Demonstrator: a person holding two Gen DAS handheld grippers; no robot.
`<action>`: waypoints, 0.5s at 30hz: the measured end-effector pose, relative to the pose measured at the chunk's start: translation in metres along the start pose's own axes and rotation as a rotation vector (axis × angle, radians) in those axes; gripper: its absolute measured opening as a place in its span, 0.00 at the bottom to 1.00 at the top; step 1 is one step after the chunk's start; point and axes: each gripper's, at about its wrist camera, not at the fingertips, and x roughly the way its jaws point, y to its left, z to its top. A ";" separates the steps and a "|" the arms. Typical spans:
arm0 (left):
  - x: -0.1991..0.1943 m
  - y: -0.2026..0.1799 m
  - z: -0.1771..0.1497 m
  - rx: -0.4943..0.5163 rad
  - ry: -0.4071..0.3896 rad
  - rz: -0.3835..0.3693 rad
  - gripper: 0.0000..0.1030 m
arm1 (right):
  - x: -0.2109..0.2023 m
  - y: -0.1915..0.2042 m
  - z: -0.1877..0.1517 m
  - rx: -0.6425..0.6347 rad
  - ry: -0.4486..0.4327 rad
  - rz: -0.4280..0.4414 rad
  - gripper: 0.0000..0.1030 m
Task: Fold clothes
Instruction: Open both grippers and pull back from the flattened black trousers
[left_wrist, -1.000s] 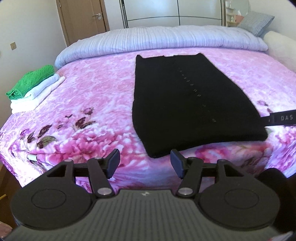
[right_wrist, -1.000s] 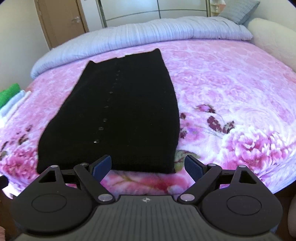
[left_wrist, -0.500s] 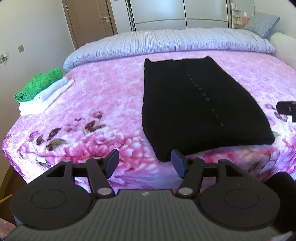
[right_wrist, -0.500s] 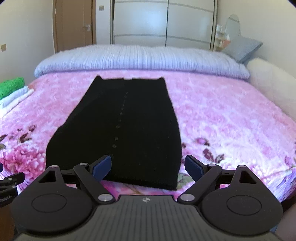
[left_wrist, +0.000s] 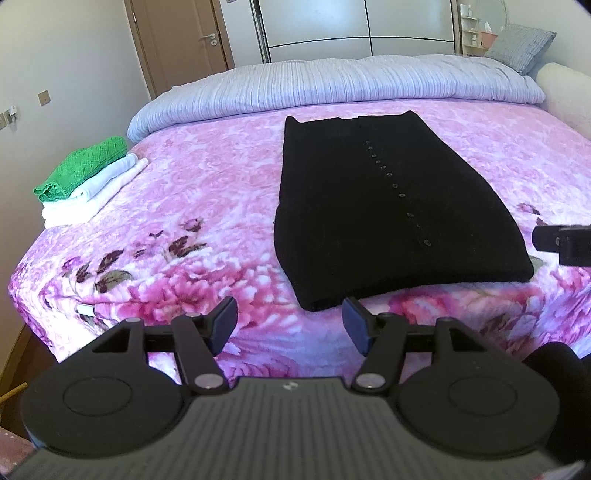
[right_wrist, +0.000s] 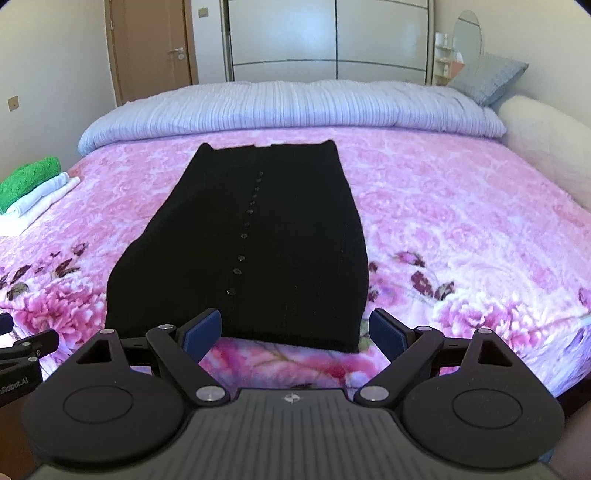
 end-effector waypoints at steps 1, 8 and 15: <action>0.000 0.000 0.000 0.001 0.000 0.002 0.58 | 0.001 -0.001 0.000 0.003 0.002 0.002 0.87; -0.002 0.008 -0.002 -0.004 -0.006 0.009 0.59 | 0.000 0.003 0.003 0.019 -0.008 0.009 0.87; 0.000 0.016 -0.007 -0.022 -0.001 0.005 0.59 | -0.003 0.013 -0.002 -0.007 -0.005 0.019 0.87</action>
